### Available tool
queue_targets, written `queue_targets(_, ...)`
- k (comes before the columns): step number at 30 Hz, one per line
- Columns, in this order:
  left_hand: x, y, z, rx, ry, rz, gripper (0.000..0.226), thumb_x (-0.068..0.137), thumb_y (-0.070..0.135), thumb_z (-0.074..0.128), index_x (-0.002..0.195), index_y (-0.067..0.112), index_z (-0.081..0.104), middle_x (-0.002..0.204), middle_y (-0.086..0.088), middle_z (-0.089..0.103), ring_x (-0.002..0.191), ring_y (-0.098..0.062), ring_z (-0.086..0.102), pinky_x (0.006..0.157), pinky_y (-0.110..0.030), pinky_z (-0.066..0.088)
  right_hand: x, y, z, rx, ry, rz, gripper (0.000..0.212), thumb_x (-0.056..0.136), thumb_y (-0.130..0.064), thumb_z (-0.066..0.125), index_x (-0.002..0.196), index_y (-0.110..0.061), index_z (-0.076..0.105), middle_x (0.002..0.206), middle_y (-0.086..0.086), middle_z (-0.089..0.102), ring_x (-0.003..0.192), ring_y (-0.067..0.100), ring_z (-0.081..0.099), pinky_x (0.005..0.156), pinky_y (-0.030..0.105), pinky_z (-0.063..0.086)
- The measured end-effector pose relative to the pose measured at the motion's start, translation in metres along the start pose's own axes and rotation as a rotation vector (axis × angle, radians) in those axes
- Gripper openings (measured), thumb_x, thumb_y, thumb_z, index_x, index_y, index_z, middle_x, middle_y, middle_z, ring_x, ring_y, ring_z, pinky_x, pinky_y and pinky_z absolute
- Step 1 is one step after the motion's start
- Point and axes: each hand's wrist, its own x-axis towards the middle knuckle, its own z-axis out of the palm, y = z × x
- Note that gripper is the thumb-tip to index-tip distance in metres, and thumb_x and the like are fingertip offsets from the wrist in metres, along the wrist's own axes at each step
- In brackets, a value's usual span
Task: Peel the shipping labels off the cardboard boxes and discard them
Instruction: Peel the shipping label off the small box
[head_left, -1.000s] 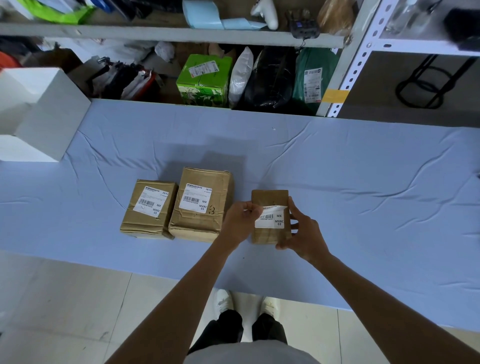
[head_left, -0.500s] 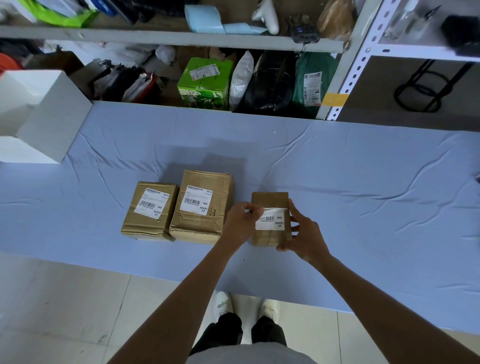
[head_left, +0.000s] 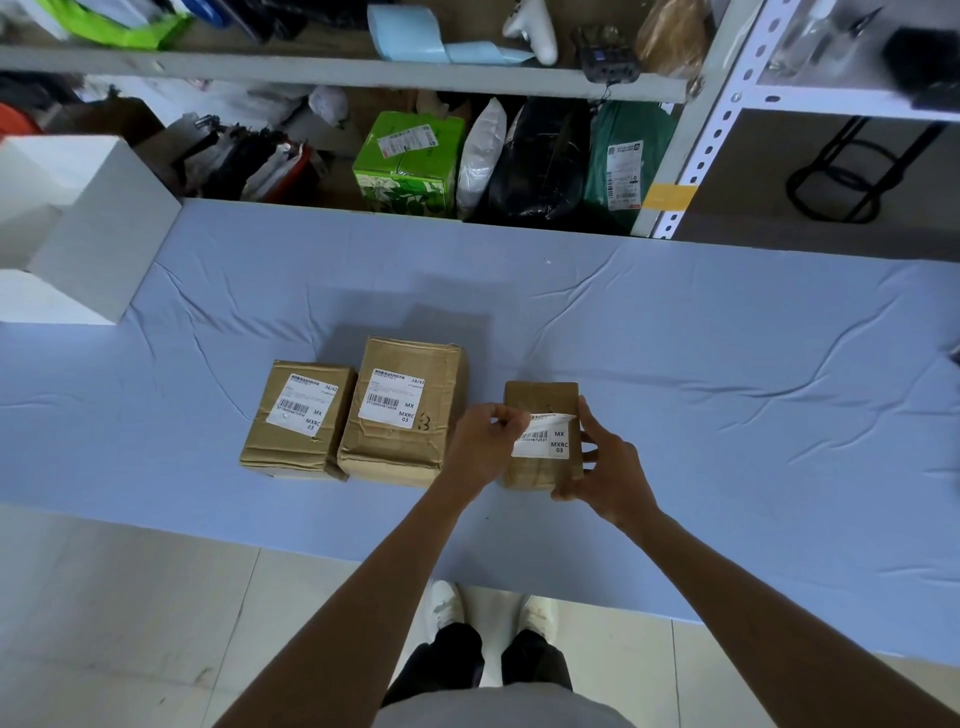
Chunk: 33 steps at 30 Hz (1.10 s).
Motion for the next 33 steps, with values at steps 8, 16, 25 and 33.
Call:
queue_targets(8,-0.0044,0.0039,-0.0011,0.001,-0.016,0.025,0.019,0.088,0.027,0.059,0.069,0.025,0.063,0.084,-0.002,0.070,0.080,-0.019,0.065,0.078,-0.035,0.052,0.0005,0.0010,0.0002,0.006,0.001,-0.004,0.126,0.051,0.007,0.086,0.152,-0.025,0.017,0.107,-0.003,0.059,0.081,0.012,0.063,0.061,0.013,0.054)
queue_targets(16,-0.0050,0.0038,-0.0016,-0.028,-0.033,0.007,0.017,0.089,0.028,0.060,0.073,0.024,0.064,0.087,-0.005,0.070,0.081,-0.019,0.064,0.076,-0.033,0.052,0.0008,-0.0001,0.0012,0.002,0.004,-0.004,0.127,0.051,0.006,0.086,0.152,-0.024,0.016,0.112,0.000,0.059,0.084,0.014,0.063,0.060,0.012,0.053)
queue_targets(25,-0.0062,0.0045,-0.0022,-0.051,-0.032,0.007,0.018,0.088,0.028,0.061,0.071,0.024,0.064,0.083,-0.003,0.070,0.078,-0.018,0.064,0.077,-0.034,0.053,0.0013,-0.0010,0.0011,-0.020,0.006,0.006,0.127,0.050,0.005,0.087,0.152,-0.026,0.016,0.117,0.001,0.060,0.087,0.017,0.064,0.061,0.014,0.053)
queue_targets(33,-0.0068,0.0028,-0.0027,-0.068,-0.059,0.017,0.017,0.090,0.028,0.059,0.074,0.024,0.065,0.091,-0.008,0.072,0.087,-0.026,0.067,0.080,-0.038,0.055,0.0038,0.0001,-0.0002,-0.038,-0.005,0.006,0.128,0.048,0.004,0.088,0.152,-0.026,0.018,0.112,-0.002,0.061,0.084,0.016,0.066,0.066,0.018,0.055)
